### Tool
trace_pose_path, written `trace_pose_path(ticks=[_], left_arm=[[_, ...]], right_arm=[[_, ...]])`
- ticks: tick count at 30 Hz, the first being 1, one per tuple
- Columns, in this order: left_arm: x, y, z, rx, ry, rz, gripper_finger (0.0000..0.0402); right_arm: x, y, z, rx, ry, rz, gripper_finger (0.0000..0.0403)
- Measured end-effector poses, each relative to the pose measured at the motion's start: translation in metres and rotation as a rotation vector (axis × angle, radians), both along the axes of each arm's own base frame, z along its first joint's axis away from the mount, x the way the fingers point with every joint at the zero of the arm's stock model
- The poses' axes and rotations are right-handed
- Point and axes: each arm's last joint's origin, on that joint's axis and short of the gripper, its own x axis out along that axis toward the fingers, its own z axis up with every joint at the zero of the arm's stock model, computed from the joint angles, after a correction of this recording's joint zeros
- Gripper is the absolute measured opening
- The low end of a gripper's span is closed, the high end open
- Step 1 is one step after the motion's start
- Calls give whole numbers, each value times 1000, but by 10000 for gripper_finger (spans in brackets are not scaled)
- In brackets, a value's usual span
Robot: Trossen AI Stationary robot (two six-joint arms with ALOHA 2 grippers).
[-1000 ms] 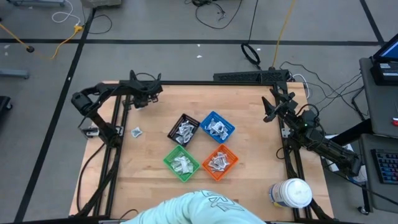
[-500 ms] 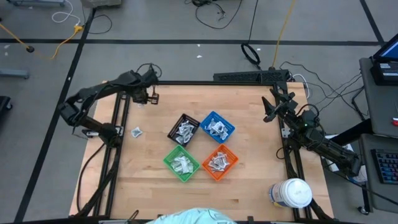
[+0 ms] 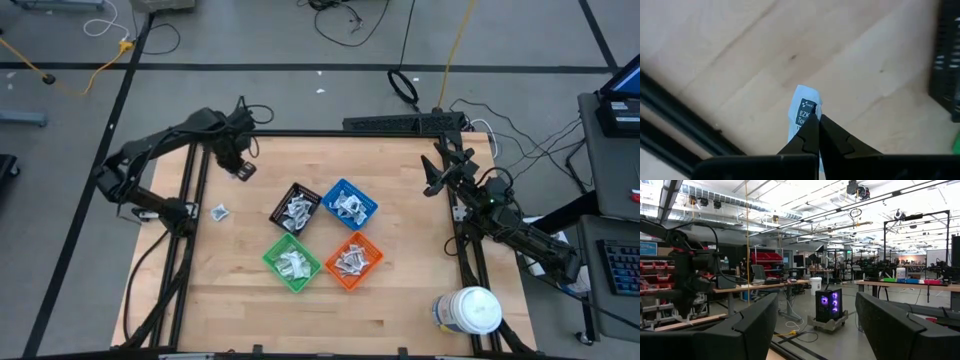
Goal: Pick & Place First Aid Supplies
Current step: Put the black towelette pack into the black bin
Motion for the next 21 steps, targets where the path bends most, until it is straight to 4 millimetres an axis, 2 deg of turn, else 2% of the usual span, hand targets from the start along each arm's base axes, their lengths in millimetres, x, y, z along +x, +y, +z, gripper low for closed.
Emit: trace_pose_path(ticks=[11,21], left_arm=[[70,-8,10,-15,13,-192,0],[133,-35,28,-15,-32,-368,0]], right_arm=[[0,0,0,0,0,0,263],[0,0,0,0,0,0,263]])
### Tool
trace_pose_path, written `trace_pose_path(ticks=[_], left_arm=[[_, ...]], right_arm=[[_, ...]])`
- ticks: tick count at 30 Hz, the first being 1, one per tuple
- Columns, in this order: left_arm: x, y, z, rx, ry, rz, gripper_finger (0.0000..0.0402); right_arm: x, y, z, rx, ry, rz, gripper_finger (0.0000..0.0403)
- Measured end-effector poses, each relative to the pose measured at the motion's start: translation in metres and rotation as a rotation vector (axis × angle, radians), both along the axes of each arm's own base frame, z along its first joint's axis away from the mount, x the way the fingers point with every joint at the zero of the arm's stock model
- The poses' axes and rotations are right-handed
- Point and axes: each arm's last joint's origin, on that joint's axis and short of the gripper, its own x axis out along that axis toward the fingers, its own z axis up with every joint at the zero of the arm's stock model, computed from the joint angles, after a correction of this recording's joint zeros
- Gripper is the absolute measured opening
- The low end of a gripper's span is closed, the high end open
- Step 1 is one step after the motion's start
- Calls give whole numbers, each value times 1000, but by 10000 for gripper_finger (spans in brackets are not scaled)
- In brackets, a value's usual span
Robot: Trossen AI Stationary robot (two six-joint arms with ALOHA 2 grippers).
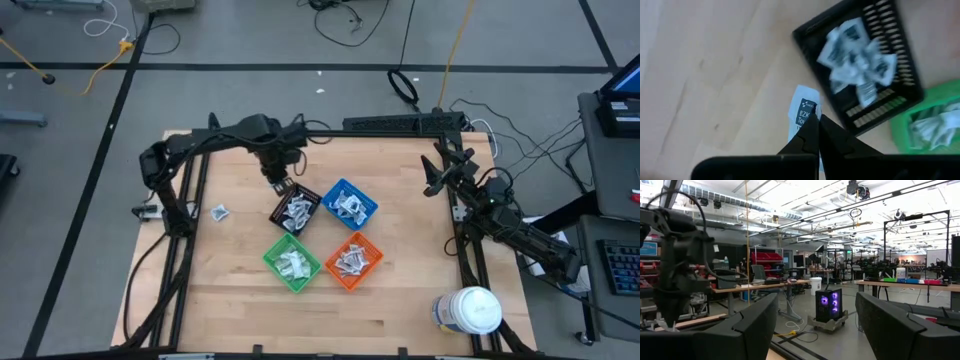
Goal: Pick & Place First Aid Supplies
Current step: Put the black towelette pack into the black bin
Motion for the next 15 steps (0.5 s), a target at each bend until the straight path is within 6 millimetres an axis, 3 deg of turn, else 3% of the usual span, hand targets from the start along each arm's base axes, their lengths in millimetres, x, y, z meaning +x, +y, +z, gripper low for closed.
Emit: trace_pose_path(ticks=[8,15], left_arm=[[29,-20,10,-25,-66,-50,0],[37,-40,-14,10,-42,-48,0]], right_arm=[[0,0,0,0,0,0,263],[0,0,0,0,1,0,263]])
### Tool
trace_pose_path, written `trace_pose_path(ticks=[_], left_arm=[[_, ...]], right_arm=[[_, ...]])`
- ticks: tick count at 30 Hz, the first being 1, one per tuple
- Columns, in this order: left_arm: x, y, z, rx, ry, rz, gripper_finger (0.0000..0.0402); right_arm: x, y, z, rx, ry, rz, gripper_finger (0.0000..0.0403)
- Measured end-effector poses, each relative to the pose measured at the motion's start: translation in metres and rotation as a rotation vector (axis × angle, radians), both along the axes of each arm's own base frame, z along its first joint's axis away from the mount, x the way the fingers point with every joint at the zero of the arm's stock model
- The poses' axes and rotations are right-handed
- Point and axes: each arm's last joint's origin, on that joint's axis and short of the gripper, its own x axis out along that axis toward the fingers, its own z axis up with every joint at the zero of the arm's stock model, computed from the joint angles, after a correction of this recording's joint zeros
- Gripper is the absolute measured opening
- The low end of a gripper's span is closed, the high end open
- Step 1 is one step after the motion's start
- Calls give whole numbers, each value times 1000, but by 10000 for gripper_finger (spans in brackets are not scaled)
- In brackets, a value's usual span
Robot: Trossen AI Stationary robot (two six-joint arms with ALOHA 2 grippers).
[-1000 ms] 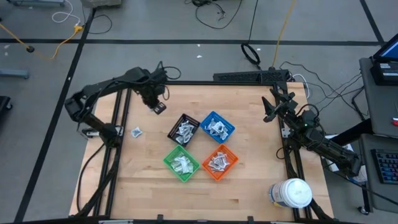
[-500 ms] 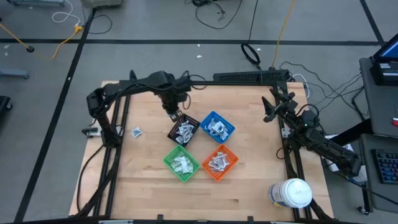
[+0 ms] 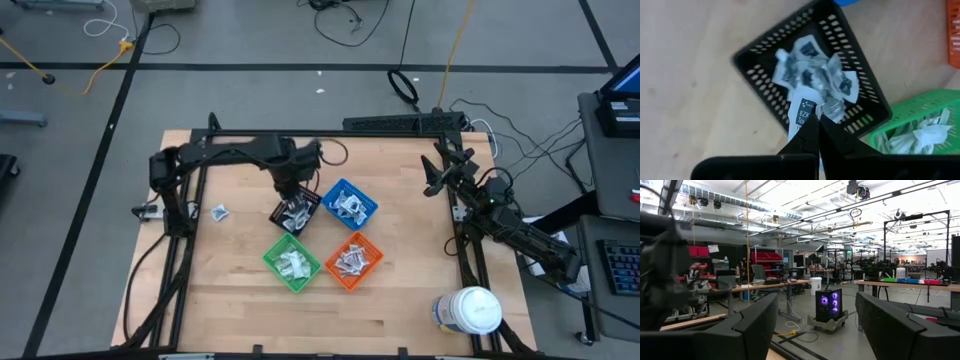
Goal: Pick & Place First Aid Supplies
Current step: Put the black towelette pack into the black bin
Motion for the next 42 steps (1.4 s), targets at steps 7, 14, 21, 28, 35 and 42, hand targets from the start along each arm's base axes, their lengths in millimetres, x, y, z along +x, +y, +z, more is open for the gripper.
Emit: trace_pose_path(ticks=[7,14,21,28,35,42], left_arm=[[5,-25,-26,8,-6,-13,0],[8,-43,-43,29,-24,-30,7],[8,-40,-44,126,-6,1,93],[8,-40,-44,125,-6,-4,226],[-2,-29,-39,2,14,-15,297],[-28,-7,-27,-28,112,-60,321]], right_arm=[[0,0,0,0,0,0,263],[0,0,0,0,-1,0,263],[0,0,0,0,-1,0,263],[0,0,0,0,-1,0,263],[0,0,0,0,0,0,263],[0,0,0,0,0,0,263]])
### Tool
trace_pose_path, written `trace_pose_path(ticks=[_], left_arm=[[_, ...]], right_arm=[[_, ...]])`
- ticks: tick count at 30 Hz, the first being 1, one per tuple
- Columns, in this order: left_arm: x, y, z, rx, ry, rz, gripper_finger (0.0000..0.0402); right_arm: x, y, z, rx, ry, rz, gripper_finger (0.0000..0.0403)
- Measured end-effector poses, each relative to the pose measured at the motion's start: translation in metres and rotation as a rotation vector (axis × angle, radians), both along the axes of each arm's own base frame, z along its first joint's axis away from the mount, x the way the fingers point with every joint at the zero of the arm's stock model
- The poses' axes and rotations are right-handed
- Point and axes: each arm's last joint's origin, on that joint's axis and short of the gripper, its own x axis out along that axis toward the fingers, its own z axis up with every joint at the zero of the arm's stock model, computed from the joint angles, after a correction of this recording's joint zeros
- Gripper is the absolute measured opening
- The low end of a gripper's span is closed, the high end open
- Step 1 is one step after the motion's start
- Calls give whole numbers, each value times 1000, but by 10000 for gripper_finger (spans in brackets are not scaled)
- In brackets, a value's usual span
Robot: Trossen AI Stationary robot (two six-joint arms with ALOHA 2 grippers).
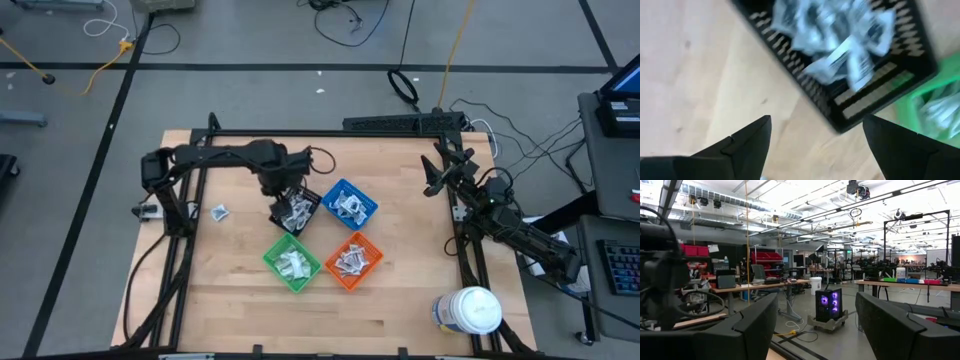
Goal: Pick & Place First Aid Supplies
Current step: Put the black towelette pack into the black bin
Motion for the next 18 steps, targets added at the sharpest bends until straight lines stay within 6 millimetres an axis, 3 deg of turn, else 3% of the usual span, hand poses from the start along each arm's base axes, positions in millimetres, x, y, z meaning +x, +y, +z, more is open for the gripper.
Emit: trace_pose_path(ticks=[11,18], left_arm=[[-27,24,4,-67,133,-93,312],[-51,22,-22,-115,237,-79,321]], right_arm=[[0,0,0,-1,-1,0,263],[0,0,0,-1,-1,0,263]])
